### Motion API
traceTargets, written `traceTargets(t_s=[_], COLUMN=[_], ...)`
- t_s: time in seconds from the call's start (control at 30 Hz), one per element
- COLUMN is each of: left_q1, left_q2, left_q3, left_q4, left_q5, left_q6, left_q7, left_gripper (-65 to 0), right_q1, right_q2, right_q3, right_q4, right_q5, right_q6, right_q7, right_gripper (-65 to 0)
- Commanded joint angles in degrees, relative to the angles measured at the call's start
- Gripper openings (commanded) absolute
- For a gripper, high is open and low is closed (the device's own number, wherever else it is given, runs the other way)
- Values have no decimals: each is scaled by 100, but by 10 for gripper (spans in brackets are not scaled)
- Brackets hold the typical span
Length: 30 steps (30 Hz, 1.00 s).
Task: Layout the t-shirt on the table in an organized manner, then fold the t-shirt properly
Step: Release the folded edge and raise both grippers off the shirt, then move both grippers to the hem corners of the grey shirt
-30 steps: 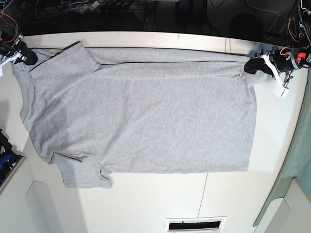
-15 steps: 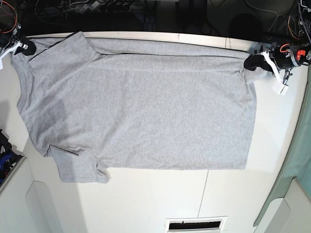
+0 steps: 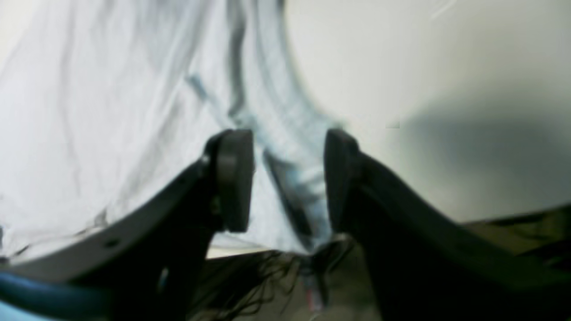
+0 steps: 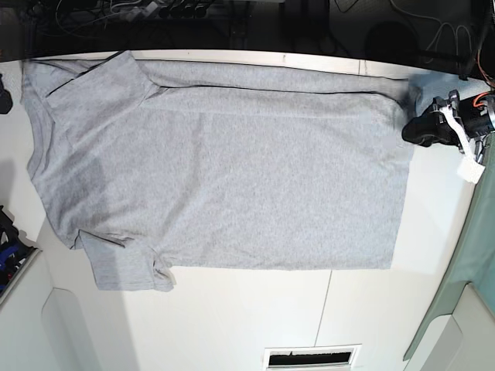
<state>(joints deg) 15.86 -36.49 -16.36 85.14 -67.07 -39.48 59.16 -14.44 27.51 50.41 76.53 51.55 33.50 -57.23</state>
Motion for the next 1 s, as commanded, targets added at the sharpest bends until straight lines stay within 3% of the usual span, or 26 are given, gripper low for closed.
traceTargets(t_s=[0.0,0.27,0.4,0.53,0.63,0.7,0.83,0.97], left_q1=[-33,-50,-142,-350,-643,-938,-1919,-3261], left_q2=[-98,-98,-101,-101,-129,-151,-140,83], left_q3=[-26,-26,-13,85,223,407,1023,1628], left_q4=[210,822,866,841,619,313,-846,-2765], left_q5=[-103,-343,-195,535,1014,1311,1917,2573], left_q6=[-52,-52,-52,-52,-52,-52,289,612], left_q7=[-61,-120,-326,-807,-1185,-1443,-2122,-2804], left_gripper=[-435,-435,-431,-298,-278,-278,-278,-278], right_q1=[50,1126,1980,2872,3545,3971,4597,4710], right_q2=[203,374,376,374,372,374,376,372], right_q3=[52,7,-455,-1274,-1856,-2205,-2776,-2938], right_q4=[129,76,-278,-1062,-1904,-2632,-4275,-5125], right_q5=[39,-363,-1147,-2170,-2719,-3139,-3641,-3681], right_q6=[13,-96,-361,-986,-1239,-1259,-1283,-1438], right_q7=[118,533,1117,2035,2660,3042,3882,3991], right_gripper=[-387,-387,-387,-387,-386,-386,-385,-385])
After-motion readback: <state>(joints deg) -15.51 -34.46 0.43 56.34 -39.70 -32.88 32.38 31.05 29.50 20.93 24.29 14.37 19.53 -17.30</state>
